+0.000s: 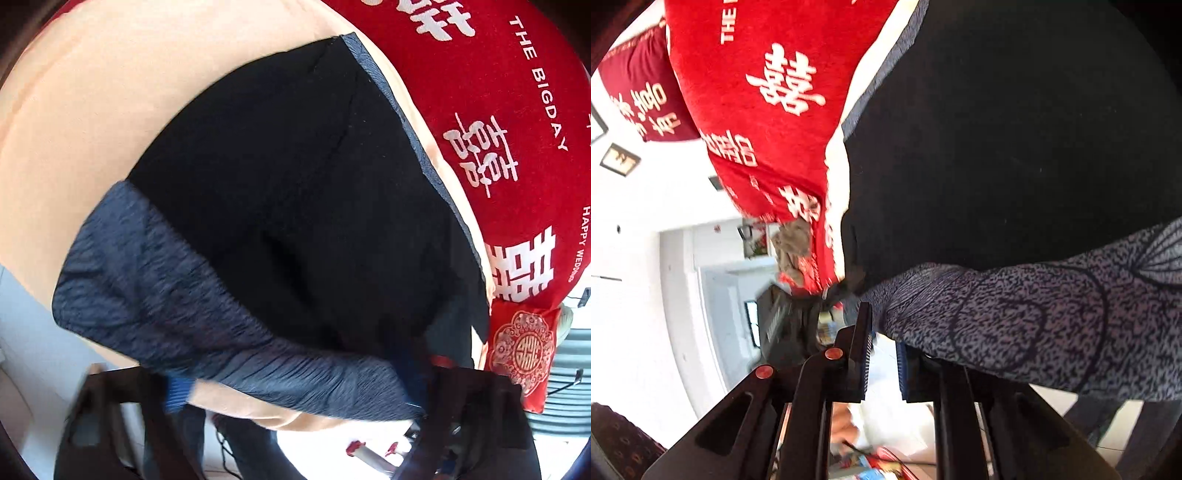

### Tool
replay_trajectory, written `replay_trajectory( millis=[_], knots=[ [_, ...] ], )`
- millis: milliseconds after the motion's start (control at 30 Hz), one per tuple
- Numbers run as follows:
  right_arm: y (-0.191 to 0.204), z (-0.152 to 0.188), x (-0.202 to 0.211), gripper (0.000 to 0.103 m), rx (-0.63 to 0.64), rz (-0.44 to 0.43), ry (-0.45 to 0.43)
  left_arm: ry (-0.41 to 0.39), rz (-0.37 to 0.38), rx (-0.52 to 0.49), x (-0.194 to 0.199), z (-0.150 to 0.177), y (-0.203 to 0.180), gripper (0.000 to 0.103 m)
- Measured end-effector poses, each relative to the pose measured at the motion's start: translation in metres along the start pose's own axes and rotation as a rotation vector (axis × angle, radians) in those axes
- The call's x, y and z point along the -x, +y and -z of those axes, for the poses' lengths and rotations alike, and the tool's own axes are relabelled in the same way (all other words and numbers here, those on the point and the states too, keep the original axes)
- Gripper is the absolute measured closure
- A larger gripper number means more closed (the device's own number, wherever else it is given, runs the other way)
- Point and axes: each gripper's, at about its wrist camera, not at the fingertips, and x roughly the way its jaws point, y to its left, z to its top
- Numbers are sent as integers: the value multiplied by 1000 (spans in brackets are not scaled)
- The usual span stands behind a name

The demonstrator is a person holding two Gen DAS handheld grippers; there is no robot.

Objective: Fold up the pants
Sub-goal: 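Grasp the patterned cuff edge with the left gripper while the right gripper grasps the other cuff, then lift both cuffs and fold the legs over toward the waistband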

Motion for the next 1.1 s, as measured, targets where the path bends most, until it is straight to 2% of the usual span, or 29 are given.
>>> replay_trajectory(
  millis=[33,67,133,167,267,367,467,533,567,600,633,767,900,1000,1100],
  knots=[
    [-5,1,2,86,-2,17,7,11,3,-13,-4,-1,-2,61],
    [-13,3,7,84,-13,35,10,18,26,-32,-6,-1,-4,74],
    [-31,6,22,77,-45,63,-11,20,49,-61,-2,-4,-8,77],
    [-40,8,30,69,-64,66,-28,19,48,-78,1,-5,-10,77],
    [-69,20,58,58,-141,40,-86,31,57,-122,9,-10,-20,77],
    [-89,28,72,56,-216,5,-143,59,54,-154,10,-13,-29,77],
    [-111,33,78,56,-317,-110,-233,82,43,-196,13,-14,-35,77],
    [-121,38,80,62,-401,-183,-297,91,26,-215,14,-14,-37,77],
    [-125,40,83,83,-453,-197,-338,97,15,-219,13,-14,-37,77],
    [-125,43,86,96,-479,-201,-362,99,7,-218,14,-13,-36,77],
    [-119,43,90,96,-487,-180,-378,104,2,-214,13,-14,-37,77],
    [-53,20,116,97,-270,-15,-327,84,-12,-231,27,-14,-46,77],
    [6,-23,128,96,-77,95,-236,43,-8,-240,52,-24,-66,77],
    [38,-63,135,94,10,129,-172,0,-10,-276,62,-39,-93,77],
    [48,-111,137,93,48,140,-125,-43,-13,-289,57,-65,-120,76]
  ],
)
